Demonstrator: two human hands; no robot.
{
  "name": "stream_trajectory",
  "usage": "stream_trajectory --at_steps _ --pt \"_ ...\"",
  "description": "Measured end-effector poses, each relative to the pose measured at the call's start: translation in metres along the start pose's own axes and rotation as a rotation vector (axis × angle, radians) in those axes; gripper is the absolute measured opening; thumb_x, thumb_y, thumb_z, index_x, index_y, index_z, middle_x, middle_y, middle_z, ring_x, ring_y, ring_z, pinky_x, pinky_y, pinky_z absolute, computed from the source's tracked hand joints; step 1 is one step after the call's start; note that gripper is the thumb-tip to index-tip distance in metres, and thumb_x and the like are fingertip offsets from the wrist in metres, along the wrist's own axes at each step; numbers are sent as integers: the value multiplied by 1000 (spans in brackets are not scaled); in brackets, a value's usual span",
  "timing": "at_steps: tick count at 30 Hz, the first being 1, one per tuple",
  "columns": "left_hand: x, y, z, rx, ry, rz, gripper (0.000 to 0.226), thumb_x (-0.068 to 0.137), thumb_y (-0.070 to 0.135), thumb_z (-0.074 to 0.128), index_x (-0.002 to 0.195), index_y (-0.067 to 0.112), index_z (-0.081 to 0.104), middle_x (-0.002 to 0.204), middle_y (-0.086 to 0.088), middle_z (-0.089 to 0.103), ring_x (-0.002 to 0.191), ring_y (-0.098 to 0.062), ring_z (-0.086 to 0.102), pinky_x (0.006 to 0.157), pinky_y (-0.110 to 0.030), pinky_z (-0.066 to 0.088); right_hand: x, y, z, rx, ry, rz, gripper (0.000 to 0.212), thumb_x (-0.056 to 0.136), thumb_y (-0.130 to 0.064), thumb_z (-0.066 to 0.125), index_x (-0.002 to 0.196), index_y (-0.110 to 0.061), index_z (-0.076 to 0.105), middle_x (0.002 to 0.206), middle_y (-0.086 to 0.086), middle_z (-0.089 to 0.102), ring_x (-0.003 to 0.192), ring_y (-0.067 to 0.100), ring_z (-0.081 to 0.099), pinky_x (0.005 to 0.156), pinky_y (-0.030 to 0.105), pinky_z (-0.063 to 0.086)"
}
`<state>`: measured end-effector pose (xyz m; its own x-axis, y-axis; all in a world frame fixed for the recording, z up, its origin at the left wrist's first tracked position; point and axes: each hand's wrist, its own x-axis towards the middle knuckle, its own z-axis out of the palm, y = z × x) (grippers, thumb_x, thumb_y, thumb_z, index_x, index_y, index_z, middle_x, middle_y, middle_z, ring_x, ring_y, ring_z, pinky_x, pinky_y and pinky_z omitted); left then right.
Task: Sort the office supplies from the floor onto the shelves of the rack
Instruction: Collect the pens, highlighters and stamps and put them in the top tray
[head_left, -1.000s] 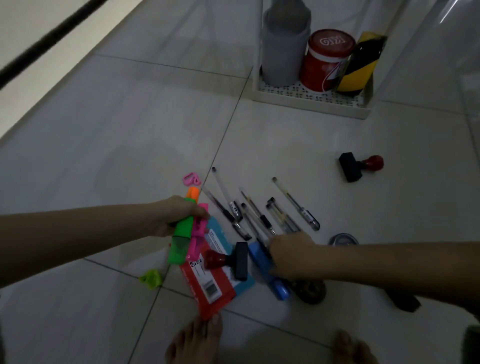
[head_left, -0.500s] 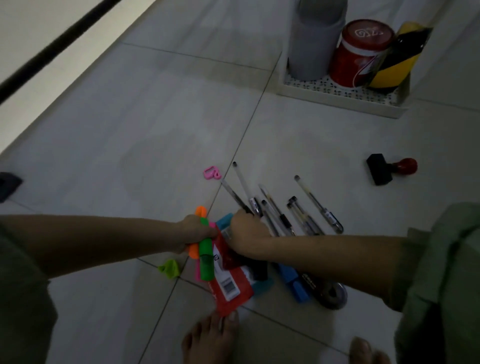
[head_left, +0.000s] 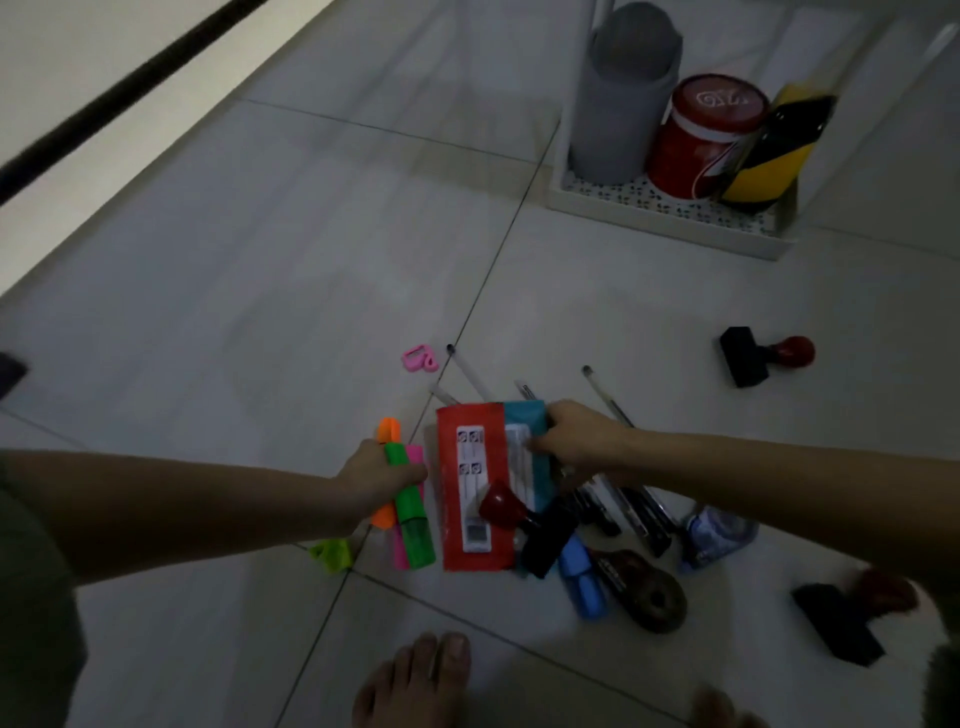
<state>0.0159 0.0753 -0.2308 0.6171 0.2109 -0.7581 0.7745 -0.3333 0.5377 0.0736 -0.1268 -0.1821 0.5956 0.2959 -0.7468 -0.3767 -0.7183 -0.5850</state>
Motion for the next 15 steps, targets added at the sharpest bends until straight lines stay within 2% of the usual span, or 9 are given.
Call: stream_trajectory --at_steps 2,4,7,8,10,13,15 --pt "-5 -1 6 -6 62 7 44 78 23 70 105 -4 47 95 -17 53 83 -26 55 58 -28 45 -3 4 -11 26 52 -39 32 97 -10 44 129 -6 47 118 15 61 93 23 63 74 37 58" --pt "-3 0 15 49 113 -3 46 83 19 67 111 -2 37 98 -14 46 91 -24 49 65 -32 45 -8 4 -18 68 93 -96 32 97 -10 44 129 -7 47 122 14 60 106 27 62 85 41 56" --pt "-9 12 27 92 167 27 58 84 19 66 123 -4 29 82 -3 38 91 -21 45 62 -28 40 -14 5 -23 66 122 -183 32 97 -9 45 129 -7 47 123 13 60 109 26 61 85 38 56" --pt "-7 15 29 85 176 38 62 85 20 66 126 -5 27 82 -3 37 91 -21 45 62 -28 40 -15 5 -24 55 131 -206 33 96 -10 46 129 -7 46 124 13 59 109 25 61 83 35 56" --pt "-9 21 35 71 155 52 67 85 22 65 129 -7 24 97 -8 38 97 -22 45 71 -31 44 -16 6 -28 35 160 -239 33 96 -10 47 129 -5 45 125 14 57 110 25 60 79 31 55" --pt "-9 28 41 130 109 29 75 86 30 64 134 -8 19 122 -15 33 121 -29 43 94 -32 43 -17 8 -39 76 198 -259 20 93 -6 52 113 -5 48 119 17 59 105 27 62 77 34 57" --pt "-7 31 43 143 93 0 83 85 31 65 137 -7 14 136 -19 32 126 -30 41 94 -32 43 -21 9 -51 93 234 -276 15 90 -4 56 102 -6 47 110 17 61 98 26 64 75 37 58"
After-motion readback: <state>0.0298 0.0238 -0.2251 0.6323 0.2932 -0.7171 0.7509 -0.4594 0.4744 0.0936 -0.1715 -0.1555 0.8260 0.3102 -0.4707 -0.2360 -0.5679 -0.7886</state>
